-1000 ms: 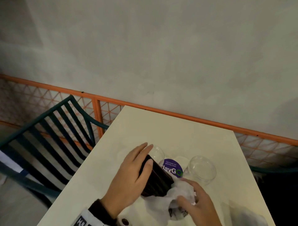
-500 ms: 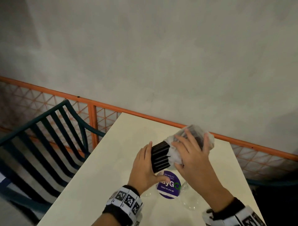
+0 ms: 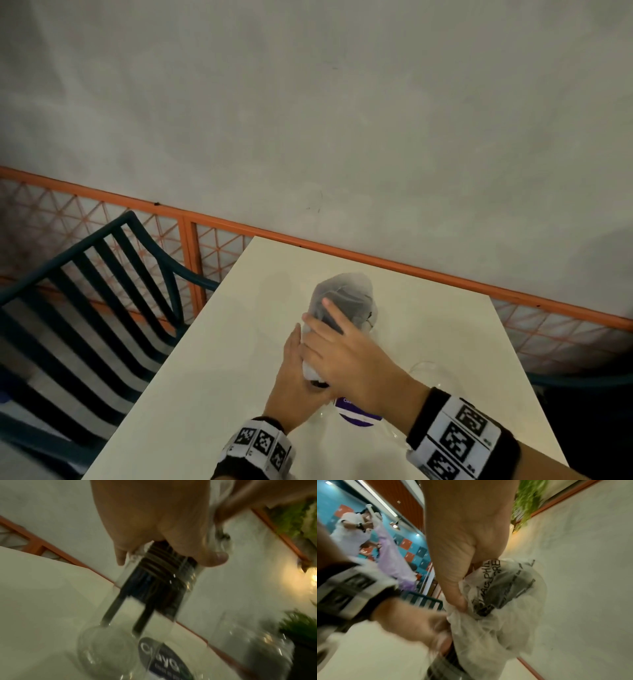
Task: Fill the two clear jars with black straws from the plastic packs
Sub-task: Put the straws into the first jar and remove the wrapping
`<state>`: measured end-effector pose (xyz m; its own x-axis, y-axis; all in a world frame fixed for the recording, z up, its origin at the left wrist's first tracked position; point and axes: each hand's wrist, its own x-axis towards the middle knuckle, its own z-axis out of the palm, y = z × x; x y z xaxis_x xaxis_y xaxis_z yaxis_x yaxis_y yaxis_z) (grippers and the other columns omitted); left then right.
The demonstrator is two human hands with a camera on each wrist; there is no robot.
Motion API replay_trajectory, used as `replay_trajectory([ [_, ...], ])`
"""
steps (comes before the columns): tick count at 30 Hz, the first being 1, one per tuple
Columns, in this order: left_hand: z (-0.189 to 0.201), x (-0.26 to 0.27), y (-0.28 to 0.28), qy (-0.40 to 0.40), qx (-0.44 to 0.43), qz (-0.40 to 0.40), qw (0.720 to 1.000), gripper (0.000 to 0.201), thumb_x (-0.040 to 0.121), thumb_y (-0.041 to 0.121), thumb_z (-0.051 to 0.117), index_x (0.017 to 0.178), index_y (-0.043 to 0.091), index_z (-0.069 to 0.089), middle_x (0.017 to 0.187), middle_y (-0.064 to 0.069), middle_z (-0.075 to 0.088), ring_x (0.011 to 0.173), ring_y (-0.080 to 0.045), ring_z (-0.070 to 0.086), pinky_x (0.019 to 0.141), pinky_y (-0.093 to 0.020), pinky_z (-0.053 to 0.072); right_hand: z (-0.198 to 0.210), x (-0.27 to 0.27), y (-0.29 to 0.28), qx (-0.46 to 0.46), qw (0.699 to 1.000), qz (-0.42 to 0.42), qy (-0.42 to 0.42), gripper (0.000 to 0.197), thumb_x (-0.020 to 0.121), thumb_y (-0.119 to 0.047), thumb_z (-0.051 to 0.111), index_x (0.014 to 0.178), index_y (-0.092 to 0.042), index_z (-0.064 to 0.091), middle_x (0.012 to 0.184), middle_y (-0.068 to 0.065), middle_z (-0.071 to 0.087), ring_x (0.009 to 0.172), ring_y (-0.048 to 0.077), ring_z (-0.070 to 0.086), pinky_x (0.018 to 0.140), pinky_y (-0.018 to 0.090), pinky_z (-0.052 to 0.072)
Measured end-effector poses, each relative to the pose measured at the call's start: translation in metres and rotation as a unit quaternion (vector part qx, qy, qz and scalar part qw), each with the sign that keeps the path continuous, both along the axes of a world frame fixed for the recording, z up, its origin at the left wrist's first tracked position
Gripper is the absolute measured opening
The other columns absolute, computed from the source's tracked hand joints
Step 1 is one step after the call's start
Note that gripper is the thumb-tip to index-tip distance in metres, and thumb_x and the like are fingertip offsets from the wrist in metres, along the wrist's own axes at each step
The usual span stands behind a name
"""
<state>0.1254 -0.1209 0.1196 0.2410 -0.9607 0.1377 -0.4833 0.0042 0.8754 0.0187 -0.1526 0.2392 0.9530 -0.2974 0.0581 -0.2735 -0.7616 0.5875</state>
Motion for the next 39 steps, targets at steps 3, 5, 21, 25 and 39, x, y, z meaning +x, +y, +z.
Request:
replay_trajectory([
  [3, 0.011, 0.018, 0.011, 0.044, -0.072, -0.054, 0.995, 0.126, 0.063, 0.031, 0.082, 0.137, 0.041, -0.019, 0.147, 0.025, -0.01, 0.127, 0.026, -0.003, 0.094, 0.007, 0.019, -0.005, -0.004, 0.009, -0.009, 1.0, 0.003, 0.016, 0.054, 0.063, -0.046, 0.075, 0.112, -0.028, 0.061, 0.131, -0.003, 0.058, 0.131, 0.024, 0.043, 0.108, 0.048, 0.022],
  [5, 0.016, 0.031, 0.016, 0.031, -0.119, -0.074, 0.99, 0.112, 0.071, 0.02, 0.077, 0.133, 0.058, -0.008, 0.148, 0.033, -0.006, 0.134, 0.017, 0.002, 0.101, 0.0, 0.022, -0.013, -0.008, 0.009, -0.013, 1.0, -0.016, -0.011, 0.084, 0.054, -0.05, 0.078, 0.129, -0.03, 0.047, 0.146, 0.004, 0.041, 0.136, 0.031, 0.031, 0.107, 0.049, 0.025],
  [21, 0.061, 0.045, 0.028, -0.068, -0.206, 0.051, 0.975, 0.033, 0.079, 0.011, 0.067, 0.112, 0.01, 0.065, 0.113, -0.002, 0.061, 0.1, 0.016, 0.052, 0.085, -0.007, 0.045, -0.036, -0.05, 0.025, 0.423, 0.648, -0.177, -0.608, 0.054, 0.087, -0.008, 0.059, 0.11, -0.052, 0.038, 0.13, -0.006, 0.043, 0.112, 0.007, 0.054, 0.081, 0.003, 0.046],
  [25, 0.098, 0.036, 0.034, -0.007, -0.236, 0.088, 0.968, 0.033, 0.08, 0.01, 0.068, 0.111, 0.021, 0.06, 0.105, 0.013, 0.062, 0.092, 0.013, 0.058, 0.075, -0.002, 0.045, -0.003, -0.054, 0.023, 0.407, 0.678, -0.092, -0.605, 0.052, 0.084, 0.0, 0.04, 0.127, -0.029, 0.044, 0.14, 0.003, 0.038, 0.126, -0.01, 0.037, 0.098, 0.005, 0.036],
  [39, 0.131, 0.021, 0.125, -0.035, -0.184, -0.009, 0.982, 0.028, 0.079, 0.044, 0.056, 0.086, 0.016, 0.055, 0.081, 0.0, 0.057, 0.072, -0.013, 0.056, 0.058, -0.023, 0.047, 0.012, -0.053, 0.087, 0.496, 0.701, -0.064, -0.509, 0.024, 0.074, -0.04, 0.058, 0.095, -0.044, 0.048, 0.094, -0.016, 0.06, 0.089, 0.004, 0.057, 0.075, 0.016, 0.047],
])
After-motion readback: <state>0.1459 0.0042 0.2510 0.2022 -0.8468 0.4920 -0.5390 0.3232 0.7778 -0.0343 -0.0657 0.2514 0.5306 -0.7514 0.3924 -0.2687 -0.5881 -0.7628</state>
